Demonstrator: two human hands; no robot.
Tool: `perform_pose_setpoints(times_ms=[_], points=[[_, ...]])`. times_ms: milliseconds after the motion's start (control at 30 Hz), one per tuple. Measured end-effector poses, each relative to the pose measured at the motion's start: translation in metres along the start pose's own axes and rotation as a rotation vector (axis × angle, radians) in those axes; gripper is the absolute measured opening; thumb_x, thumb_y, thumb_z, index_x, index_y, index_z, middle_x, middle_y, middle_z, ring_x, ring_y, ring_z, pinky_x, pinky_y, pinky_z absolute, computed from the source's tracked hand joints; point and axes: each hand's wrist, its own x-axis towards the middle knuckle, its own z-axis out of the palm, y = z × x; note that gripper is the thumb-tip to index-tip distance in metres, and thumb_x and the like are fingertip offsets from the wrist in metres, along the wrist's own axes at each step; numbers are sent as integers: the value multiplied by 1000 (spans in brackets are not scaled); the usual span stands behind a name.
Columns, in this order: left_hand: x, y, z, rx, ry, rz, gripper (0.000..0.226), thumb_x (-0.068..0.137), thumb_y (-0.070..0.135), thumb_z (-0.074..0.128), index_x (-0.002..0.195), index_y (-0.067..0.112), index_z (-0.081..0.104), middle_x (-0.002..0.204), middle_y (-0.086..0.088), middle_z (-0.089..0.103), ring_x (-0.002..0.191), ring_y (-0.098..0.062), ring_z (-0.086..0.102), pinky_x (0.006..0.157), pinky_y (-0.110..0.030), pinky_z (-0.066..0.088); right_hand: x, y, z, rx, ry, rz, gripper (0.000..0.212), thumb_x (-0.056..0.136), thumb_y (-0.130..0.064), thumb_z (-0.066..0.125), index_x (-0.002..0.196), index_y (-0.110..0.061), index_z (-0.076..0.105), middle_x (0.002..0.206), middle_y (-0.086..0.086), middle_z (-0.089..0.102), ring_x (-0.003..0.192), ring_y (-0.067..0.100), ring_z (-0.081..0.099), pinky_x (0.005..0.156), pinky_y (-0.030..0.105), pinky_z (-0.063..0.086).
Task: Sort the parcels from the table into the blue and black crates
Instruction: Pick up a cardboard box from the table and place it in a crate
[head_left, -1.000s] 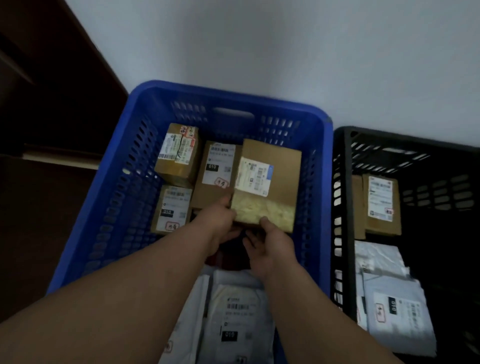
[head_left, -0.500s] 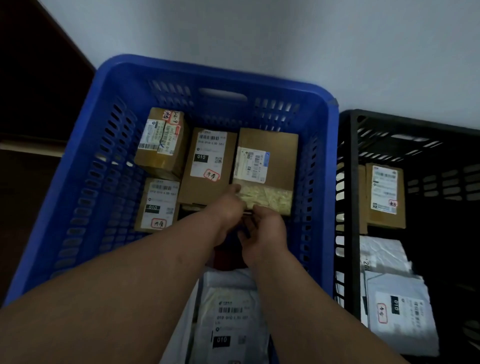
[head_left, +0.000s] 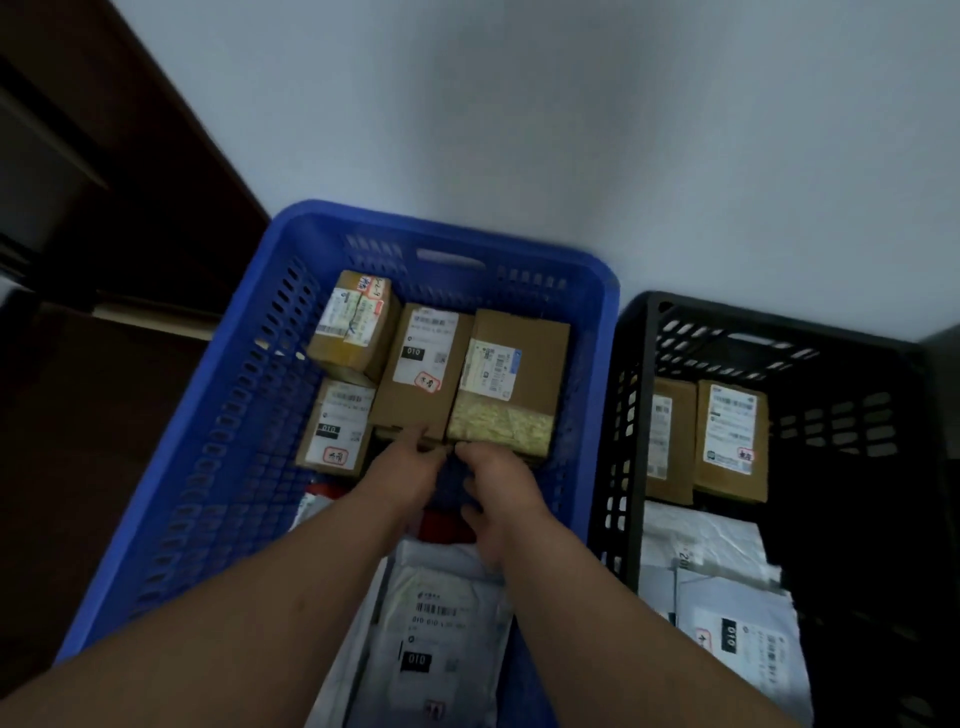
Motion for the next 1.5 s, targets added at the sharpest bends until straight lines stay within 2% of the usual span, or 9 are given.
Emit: perform_pose_setpoints(times_ms=[67, 200, 367, 467, 567, 733, 867, 1133, 1500], points=[[-19, 2, -3, -3, 30, 12, 55, 100, 18, 46, 152, 20, 27, 144, -15, 45, 121, -28, 52, 101, -43, 47, -20, -2, -2, -53, -42, -52, 25, 95, -22, 58, 119, -17, 55, 119, 9, 61, 99, 18, 59, 74, 27, 48], [-65, 8, -5, 2, 61, 68, 47, 100, 20, 44, 146, 21, 38, 134, -13, 54, 115, -29, 56, 100, -46, 48, -62, -7, -14, -164, -68, -207, 56, 94, -31, 59, 145, -23, 38, 143, 3, 46, 119, 19, 47, 88, 29, 38], [-121, 17, 1, 27, 67, 115, 41, 100, 23, 45, 141, 20, 44, 128, -17, 57, 114, -31, 56, 89, -36, 48, -126, -3, -43, -268, 19, -358, 50, 94, -31, 57, 142, -24, 42, 129, 0, 51, 100, 12, 54, 76, 24, 48], [-153, 16, 9, 10, 37, 159, 40, 100, 24, 47, 141, 21, 43, 124, -11, 57, 110, -27, 56, 91, -38, 49, -165, 10, -65, -280, 72, -460, 46, 96, -28, 55, 139, -22, 43, 118, -4, 51, 85, 3, 48, 59, 17, 38], [-188, 10, 19, -63, -16, 192, 33, 100, 24, 49, 133, 26, 48, 113, -3, 56, 94, -16, 54, 71, -30, 48, -200, 31, -86, -297, 121, -522, 43, 95, -31, 56, 136, -22, 45, 114, -6, 52, 84, 1, 47, 61, 16, 36], [-242, 5, 37, -1, -69, 246, 39, 99, 29, 51, 137, 20, 47, 121, -5, 54, 104, -18, 54, 78, -31, 47, -251, 72, -128, -365, 215, -592, 57, 95, -35, 59, 145, -17, 40, 146, 5, 45, 123, 19, 48, 87, 26, 38], [-278, 9, 69, 85, -84, 339, 38, 99, 27, 53, 135, 15, 50, 109, -3, 58, 95, -15, 56, 76, -29, 47, -285, 94, -180, -350, 304, -619, 59, 93, -36, 61, 144, -14, 41, 142, 5, 48, 110, 15, 48, 87, 26, 37], [-328, 36, 191, 222, -149, 461, 36, 95, 31, 58, 129, 19, 53, 119, -6, 59, 106, -22, 56, 93, -40, 48, -333, 121, -318, -339, 518, -618, 60, 92, -46, 59, 142, -15, 43, 143, 5, 47, 126, 24, 48, 93, 32, 42], [-407, 65, 459, 250, -345, 432, 48, 98, 36, 53, 141, 18, 42, 138, -10, 47, 120, -30, 50, 100, -48, 45, -397, 149, -573, -167, 649, -525, 64, 94, -48, 57, 145, -16, 37, 150, 7, 38, 131, 28, 43, 99, 41, 43]])
